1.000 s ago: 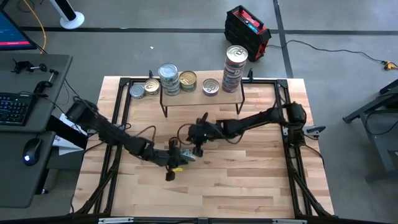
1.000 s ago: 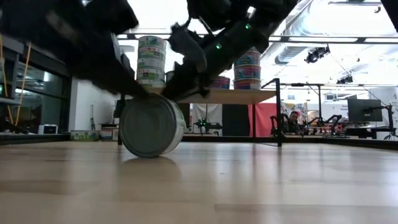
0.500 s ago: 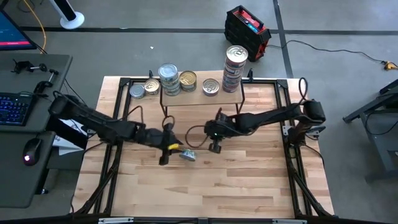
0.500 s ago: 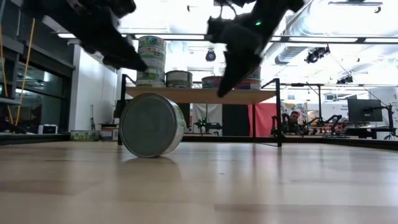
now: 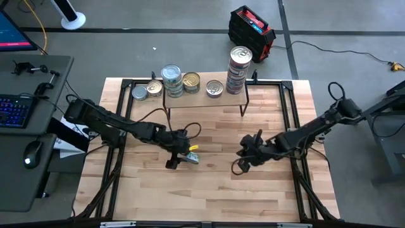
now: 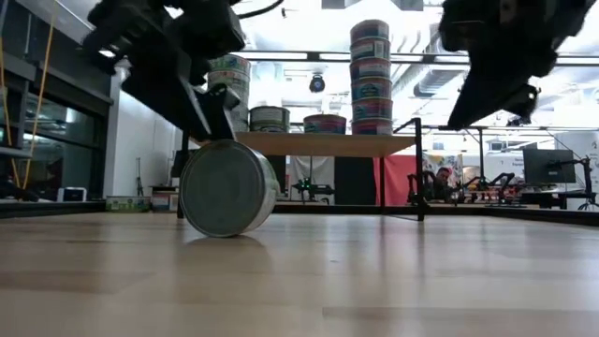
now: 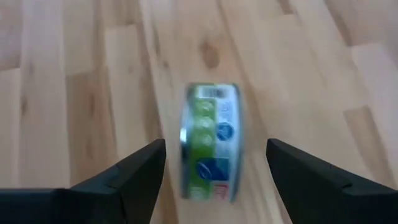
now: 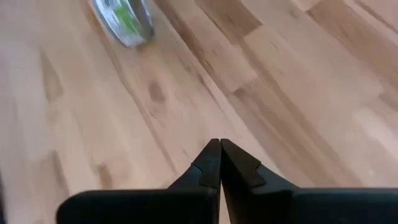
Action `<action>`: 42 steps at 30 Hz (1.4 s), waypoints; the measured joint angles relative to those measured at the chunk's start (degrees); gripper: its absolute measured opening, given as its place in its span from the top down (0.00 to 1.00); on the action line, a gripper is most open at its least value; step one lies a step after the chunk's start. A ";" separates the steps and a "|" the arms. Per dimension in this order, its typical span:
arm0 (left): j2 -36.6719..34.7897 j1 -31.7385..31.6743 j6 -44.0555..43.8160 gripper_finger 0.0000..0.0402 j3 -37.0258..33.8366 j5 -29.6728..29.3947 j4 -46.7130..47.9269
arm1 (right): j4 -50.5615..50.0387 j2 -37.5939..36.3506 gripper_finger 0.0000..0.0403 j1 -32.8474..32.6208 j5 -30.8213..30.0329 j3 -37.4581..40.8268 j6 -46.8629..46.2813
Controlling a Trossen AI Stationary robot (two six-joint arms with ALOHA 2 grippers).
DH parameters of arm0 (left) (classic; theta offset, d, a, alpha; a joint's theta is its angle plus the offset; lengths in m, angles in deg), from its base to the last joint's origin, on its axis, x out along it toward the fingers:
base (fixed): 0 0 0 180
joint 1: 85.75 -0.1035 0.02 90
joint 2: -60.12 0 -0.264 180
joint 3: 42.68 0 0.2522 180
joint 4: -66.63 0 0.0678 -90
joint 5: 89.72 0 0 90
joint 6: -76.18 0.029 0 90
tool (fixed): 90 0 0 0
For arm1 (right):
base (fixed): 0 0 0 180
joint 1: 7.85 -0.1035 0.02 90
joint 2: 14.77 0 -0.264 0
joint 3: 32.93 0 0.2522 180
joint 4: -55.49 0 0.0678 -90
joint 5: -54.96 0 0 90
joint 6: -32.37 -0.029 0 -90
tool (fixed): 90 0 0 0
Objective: Stack canned seafood by type on shelf
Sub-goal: Stack the green white tuna can on top of the other green white tuna cans on the shelf
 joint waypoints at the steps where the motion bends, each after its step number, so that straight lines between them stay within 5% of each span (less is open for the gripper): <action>1: 0.13 0.27 0.00 0.32 -0.01 0.35 -0.36 | 0.60 -0.81 1.00 -1.12 -1.27 0.86 -1.96; 17: 8.33 1.76 -3.29 0.33 -0.35 -1.66 -1.67 | 2.20 -1.29 1.00 -3.24 -2.86 2.72 -1.98; 20: 7.45 2.69 -4.30 0.41 -0.35 -2.06 -1.00 | 2.20 -1.29 1.00 -3.24 -2.87 2.72 -1.26; 25: 2.87 3.30 -6.74 0.70 -0.35 -2.29 2.21 | 2.07 -1.29 1.00 -3.24 -2.87 2.72 0.05; 31: -5.64 2.43 -7.52 0.70 1.73 -4.21 8.18 | 1.97 -1.29 1.00 -3.24 -2.87 2.72 0.39; 36: -16.63 0.07 -4.94 0.70 9.54 -13.90 8.59 | 2.39 -1.29 1.00 -3.24 -3.01 2.70 1.07; 42: -26.70 -7.84 1.00 0.70 19.08 -38.60 0.75 | 3.04 -1.29 1.00 -3.22 -6.25 2.68 -0.44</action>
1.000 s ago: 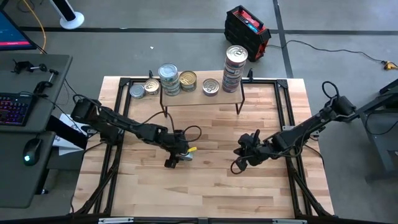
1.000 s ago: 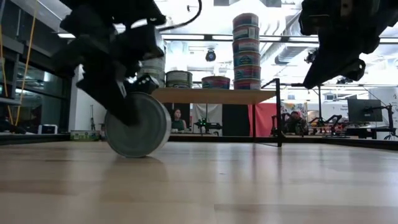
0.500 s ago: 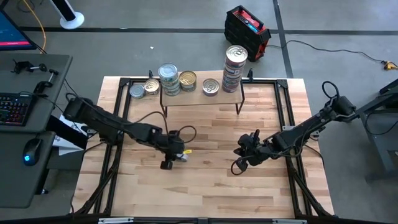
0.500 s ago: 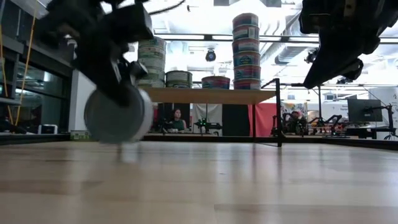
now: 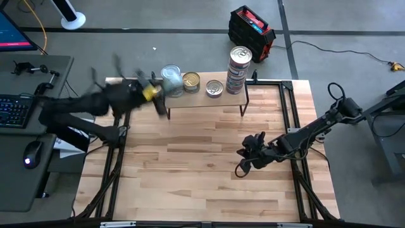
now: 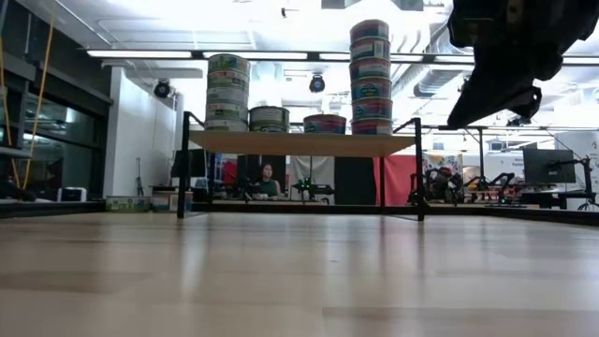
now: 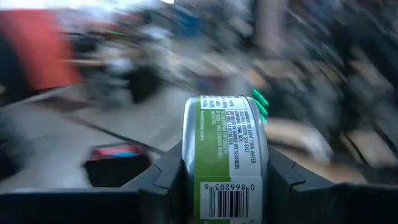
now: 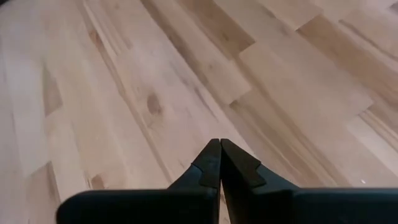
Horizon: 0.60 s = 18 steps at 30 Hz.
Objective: Stack canned seafood by type on shelf
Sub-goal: Stack the green white tuna can on top of the other green white tuna cans on the shelf
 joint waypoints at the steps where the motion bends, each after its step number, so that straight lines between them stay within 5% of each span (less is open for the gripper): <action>1: -0.79 -2.58 -1.88 0.70 1.66 -1.26 -0.82 | 0.18 0.00 1.00 0.06 -0.44 0.00 -0.21; 5: -1.71 -15.94 -21.48 0.70 8.71 3.41 4.23 | 1.74 0.00 1.00 0.83 -0.93 0.00 -1.04; 10: 1.55 -32.45 -46.34 0.70 11.84 26.41 12.63 | 3.47 0.00 1.00 1.90 -0.93 0.00 -1.04; 13: 4.82 -37.64 -53.24 0.70 11.11 36.43 14.12 | 4.09 0.00 1.00 2.28 -0.94 0.00 -1.01; 18: 8.25 -41.46 -57.39 0.70 11.11 37.39 17.41 | 4.78 0.00 1.00 2.20 -0.92 0.00 -1.02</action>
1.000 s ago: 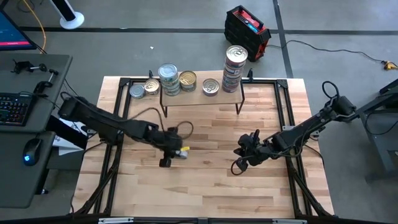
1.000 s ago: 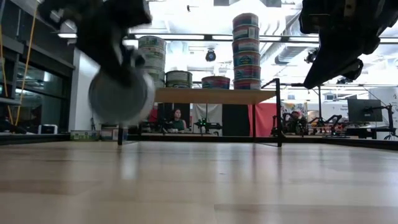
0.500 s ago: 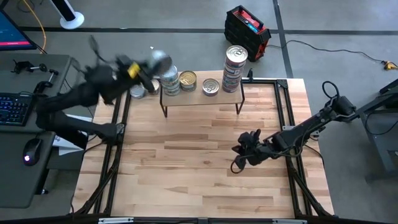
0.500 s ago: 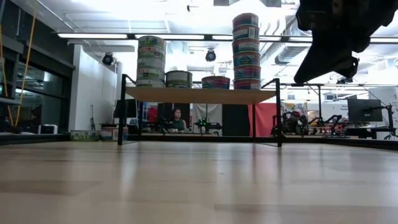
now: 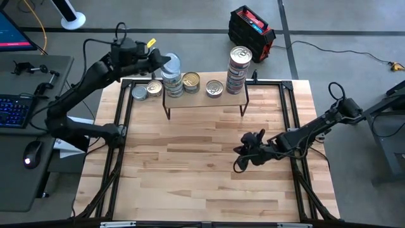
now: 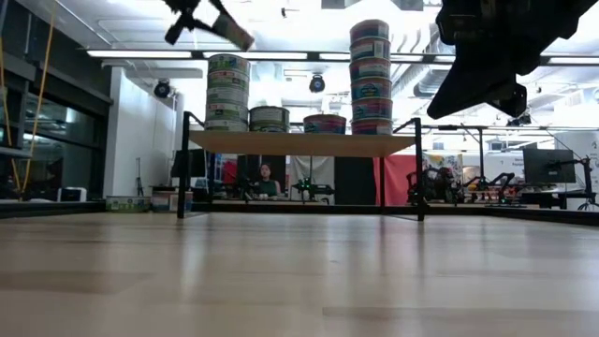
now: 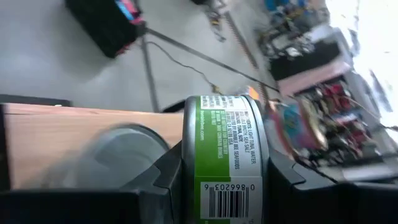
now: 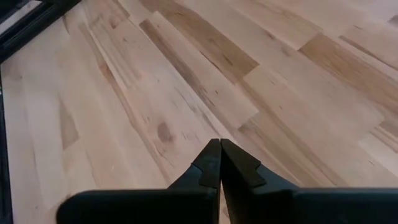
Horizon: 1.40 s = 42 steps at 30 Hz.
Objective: Stack canned seafood by type on shelf
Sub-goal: Stack the green white tuna can on top of the other green white tuna cans on the shelf
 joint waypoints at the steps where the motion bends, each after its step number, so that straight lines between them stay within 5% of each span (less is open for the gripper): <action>1: 0.44 -0.45 -0.18 0.70 0.00 -0.15 0.23 | 0.01 0.00 1.00 -0.15 0.00 0.00 -0.01; 13: 0.58 -1.66 -0.73 0.59 0.02 -0.38 4.12 | -0.03 0.02 1.00 -0.29 0.01 0.00 1.42; 42: 0.56 -1.68 5.93 0.54 0.04 -0.49 7.81 | -0.04 0.04 1.00 -0.08 -0.66 0.00 -0.04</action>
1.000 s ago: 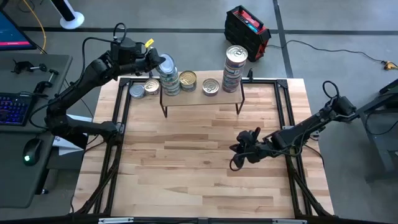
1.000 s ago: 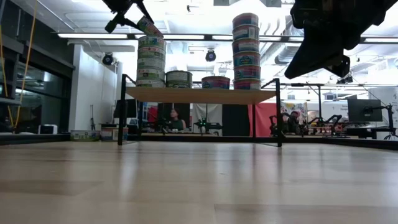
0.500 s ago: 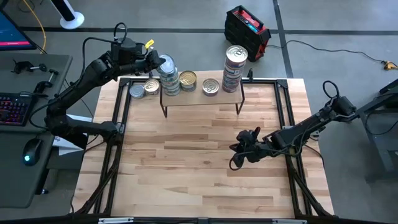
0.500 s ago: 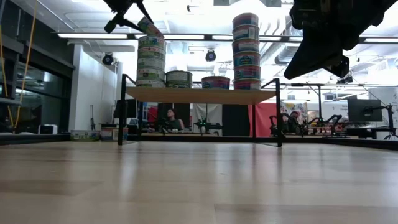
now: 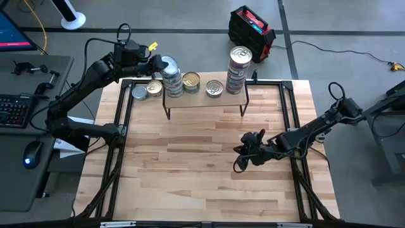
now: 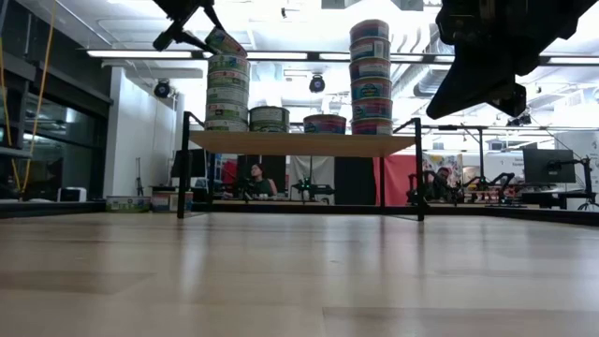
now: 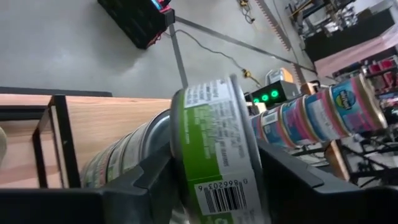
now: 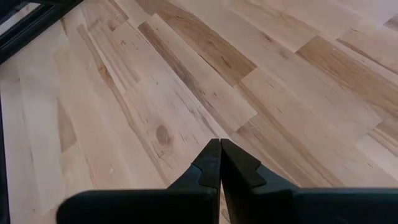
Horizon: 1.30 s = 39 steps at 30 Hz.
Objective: Stack canned seafood by type on shelf
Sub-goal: Stack the green white tuna can on top of the other green white tuna cans on the shelf
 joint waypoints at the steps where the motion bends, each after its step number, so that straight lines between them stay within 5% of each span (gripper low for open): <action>1: 0.00 0.00 0.49 0.52 0.00 0.02 0.31 | 0.00 0.00 1.00 0.00 -0.03 0.00 -0.02; 10: 0.00 0.00 -0.60 0.31 0.02 0.45 1.40 | 0.00 0.00 1.00 0.00 -0.09 0.00 0.00; 25: 0.00 0.07 10.34 0.30 0.02 -3.72 0.48 | 0.00 0.00 1.00 0.04 -0.27 -0.01 -0.18; 39: 0.66 0.73 11.07 0.30 0.02 -4.98 0.85 | 0.00 0.00 1.00 1.05 -0.72 -0.02 -0.22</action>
